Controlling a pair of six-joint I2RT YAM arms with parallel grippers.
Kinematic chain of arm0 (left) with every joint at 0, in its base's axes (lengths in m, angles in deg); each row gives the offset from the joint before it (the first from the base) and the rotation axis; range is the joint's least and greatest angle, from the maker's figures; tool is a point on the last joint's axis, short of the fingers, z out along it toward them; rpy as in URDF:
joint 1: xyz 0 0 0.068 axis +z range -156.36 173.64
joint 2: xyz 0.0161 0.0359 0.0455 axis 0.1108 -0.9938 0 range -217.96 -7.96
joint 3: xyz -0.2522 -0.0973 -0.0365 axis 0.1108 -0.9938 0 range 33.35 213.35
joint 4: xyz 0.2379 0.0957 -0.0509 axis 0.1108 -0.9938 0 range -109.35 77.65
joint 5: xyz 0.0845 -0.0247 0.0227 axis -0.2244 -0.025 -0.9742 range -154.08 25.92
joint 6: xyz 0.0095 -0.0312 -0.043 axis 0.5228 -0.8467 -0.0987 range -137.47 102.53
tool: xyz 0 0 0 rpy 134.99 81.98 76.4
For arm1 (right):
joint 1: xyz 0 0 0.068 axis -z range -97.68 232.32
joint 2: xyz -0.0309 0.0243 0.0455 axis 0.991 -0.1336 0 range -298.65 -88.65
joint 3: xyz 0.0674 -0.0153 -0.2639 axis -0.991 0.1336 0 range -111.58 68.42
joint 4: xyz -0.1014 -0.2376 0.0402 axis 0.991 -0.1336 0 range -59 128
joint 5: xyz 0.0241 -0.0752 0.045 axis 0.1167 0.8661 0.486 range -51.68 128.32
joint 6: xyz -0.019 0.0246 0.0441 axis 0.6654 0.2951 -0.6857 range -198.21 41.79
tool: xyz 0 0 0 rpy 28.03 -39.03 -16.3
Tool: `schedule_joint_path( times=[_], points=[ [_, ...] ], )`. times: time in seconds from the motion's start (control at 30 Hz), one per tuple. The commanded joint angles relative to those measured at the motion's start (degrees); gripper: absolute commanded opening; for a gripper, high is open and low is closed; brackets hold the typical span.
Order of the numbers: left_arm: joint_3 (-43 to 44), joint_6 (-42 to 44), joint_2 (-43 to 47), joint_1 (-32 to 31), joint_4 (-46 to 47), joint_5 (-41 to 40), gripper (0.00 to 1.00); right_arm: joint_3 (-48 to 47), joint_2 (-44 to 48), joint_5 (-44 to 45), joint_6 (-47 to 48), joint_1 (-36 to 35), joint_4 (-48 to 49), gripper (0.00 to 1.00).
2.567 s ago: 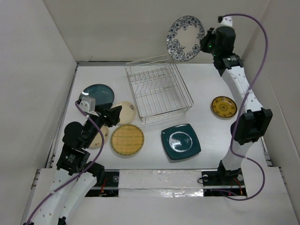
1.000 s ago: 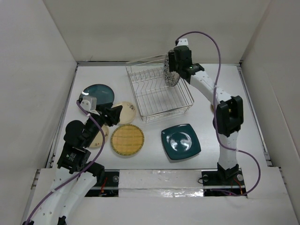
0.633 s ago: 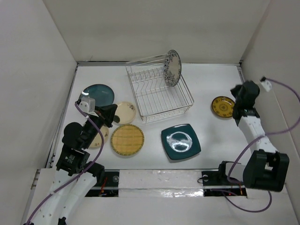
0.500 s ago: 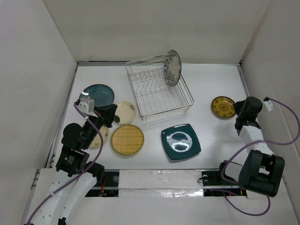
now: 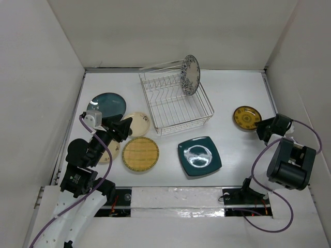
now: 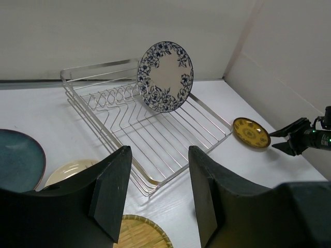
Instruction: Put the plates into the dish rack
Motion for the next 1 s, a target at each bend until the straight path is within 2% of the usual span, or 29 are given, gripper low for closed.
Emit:
schedule_joint_path(
  times=[0.0, 0.2, 0.27, 0.3, 0.33, 0.37, 0.43, 0.5, 0.53, 0.6, 0.63, 0.67, 0.73, 0.77, 0.8, 0.83, 0.87, 0.97],
  points=[
    [-0.47, 0.33, 0.47, -0.31, 2.25, -0.19, 0.45, -2.72, -3.43, -4.88, -0.72, 0.42, 4.07, 0.51],
    [-0.30, 0.42, 0.47, -0.31, 2.16, -0.28, 0.45, -1.58, -7.32, -6.90, -2.82, 1.03, 8.20, 0.34],
    [-0.29, 0.42, 0.38, -0.31, 2.07, -0.28, 0.45, -2.72, -8.28, -7.17, -2.83, 1.03, 7.59, 0.33],
    [-0.29, 0.42, 0.38, -0.31, 2.07, -0.37, 0.45, -2.90, -8.46, -7.26, -2.83, 1.03, 7.41, 0.14],
    [-0.29, 0.42, 0.46, -0.31, 2.07, -0.46, 0.45, -2.73, -8.20, -7.08, -3.35, 1.03, 7.50, 0.05],
    [-0.29, 0.51, 0.55, -0.31, 2.07, -0.46, 0.46, -2.47, -7.67, -6.73, -3.61, 1.03, 7.41, 0.00],
    [-0.38, 0.51, 0.55, -0.31, 2.07, -0.72, 0.46, -2.03, -4.96, -3.15, -2.57, 0.08, 6.45, 0.00],
    [-0.29, 0.42, 0.55, -0.31, 2.07, -0.72, 0.46, -3.86, 2.50, 1.68, -0.29, -2.21, 3.65, 0.00],
    [-0.29, 0.51, 0.29, -0.31, 2.07, -0.46, 0.46, -5.26, 5.31, 6.93, 2.68, -5.70, 1.02, 0.00],
    [-0.38, 0.42, 0.03, -0.31, 2.16, -0.28, 0.46, -11.49, 12.61, 11.96, 6.21, -10.45, -1.37, 0.00],
    [-0.38, 0.33, -0.06, -0.31, 2.16, -0.28, 0.46, -14.21, 14.37, 17.99, 10.32, -13.26, -3.55, 0.00],
    [-0.38, 0.42, -0.15, -0.31, 2.16, -0.28, 0.46, -17.20, 15.61, 20.49, 13.14, -19.56, -4.10, 0.00],
    [-0.47, 0.42, -0.32, -0.31, 2.25, -0.45, 0.46, -28.26, 15.10, 27.33, 22.33, -26.18, -7.16, 0.00],
    [-0.47, 0.42, -0.33, -0.31, 2.25, -0.54, 0.46, -32.65, 13.79, 29.29, 25.70, -32.56, -9.01, 0.00],
    [-0.47, 0.42, -0.59, -0.31, 2.25, -0.63, 0.46, -42.01, 9.69, 32.18, 31.83, -35.67, -13.55, 0.00],
    [-0.56, 0.33, -0.76, -0.31, 2.25, -0.72, 0.46, -46.80, 7.12, 33.68, 34.50, -38.58, -16.21, 0.00],
    [-0.56, 0.42, -0.85, -0.31, 2.25, -0.63, 0.46, -51.55, 4.49, 35.44, 37.05, -44.35, -18.50, 0.00],
    [-0.64, 0.33, -1.12, -0.31, 2.25, -0.81, 0.46, -69.39, -6.94, 42.64, 45.85, -51.33, -27.02, 0.00]
  ],
)
